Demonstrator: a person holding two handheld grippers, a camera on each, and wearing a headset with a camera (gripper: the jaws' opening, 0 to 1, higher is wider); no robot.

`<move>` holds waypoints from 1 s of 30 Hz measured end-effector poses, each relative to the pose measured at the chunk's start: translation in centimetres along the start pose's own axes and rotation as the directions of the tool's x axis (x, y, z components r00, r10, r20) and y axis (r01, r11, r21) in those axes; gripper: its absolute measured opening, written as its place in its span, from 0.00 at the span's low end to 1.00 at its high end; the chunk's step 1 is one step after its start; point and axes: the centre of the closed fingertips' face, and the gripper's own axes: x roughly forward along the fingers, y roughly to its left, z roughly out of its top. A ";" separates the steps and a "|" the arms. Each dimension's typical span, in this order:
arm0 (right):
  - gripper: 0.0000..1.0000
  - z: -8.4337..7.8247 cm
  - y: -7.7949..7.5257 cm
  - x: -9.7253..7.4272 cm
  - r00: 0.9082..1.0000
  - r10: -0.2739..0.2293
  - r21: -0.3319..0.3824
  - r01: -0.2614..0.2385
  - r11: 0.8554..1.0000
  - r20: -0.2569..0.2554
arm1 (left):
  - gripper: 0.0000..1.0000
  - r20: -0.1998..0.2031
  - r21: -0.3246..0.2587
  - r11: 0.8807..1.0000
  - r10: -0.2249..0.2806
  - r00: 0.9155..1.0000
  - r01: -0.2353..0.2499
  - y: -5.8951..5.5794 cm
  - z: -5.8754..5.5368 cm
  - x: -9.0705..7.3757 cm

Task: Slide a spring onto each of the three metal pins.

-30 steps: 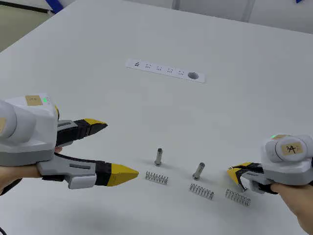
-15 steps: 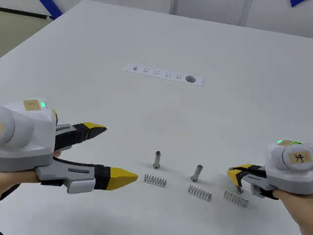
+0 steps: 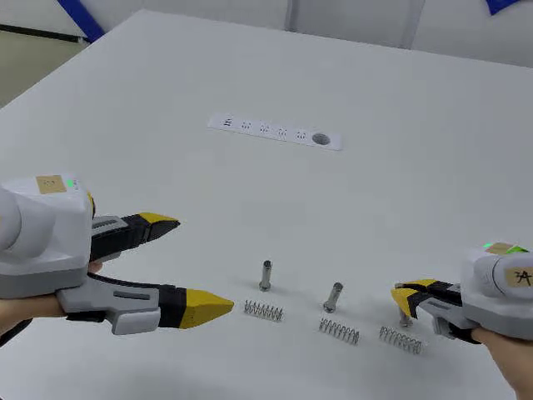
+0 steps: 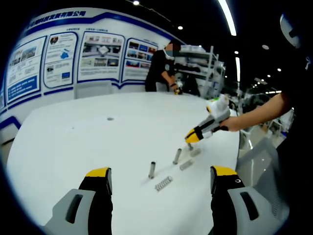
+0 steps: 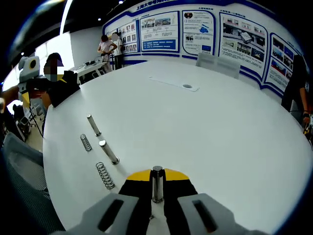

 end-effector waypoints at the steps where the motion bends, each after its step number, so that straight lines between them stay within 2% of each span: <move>1: 0.08 0.0 -0.1 -0.1 1.000 -0.002 0.000 0.002 1.000 0.003 | 0.85 -0.001 0.002 1.000 -0.001 1.000 0.001 -0.1 0.0 0.0; 6: 0.08 -0.2 -0.1 -0.6 1.000 0.000 0.023 -0.001 1.000 0.020 | 0.85 -0.002 0.008 1.000 -0.008 1.000 0.008 -0.4 0.1 0.2; 14: 0.08 -0.2 -0.1 -1.1 0.998 -0.005 0.005 0.004 1.000 0.065 | 0.85 -0.011 0.011 1.000 -0.009 1.000 0.009 -0.7 0.0 0.1; 25: 0.08 -0.4 0.4 -1.3 0.998 0.009 0.004 -0.009 1.000 0.057 | 0.84 -0.013 0.013 1.000 -0.007 1.000 0.007 -0.9 0.1 0.0; 30: 0.09 -0.5 0.5 -1.4 0.999 0.000 -0.048 0.002 0.999 0.055 | 0.84 -0.013 0.016 1.000 -0.008 1.000 0.008 -1.1 0.1 0.1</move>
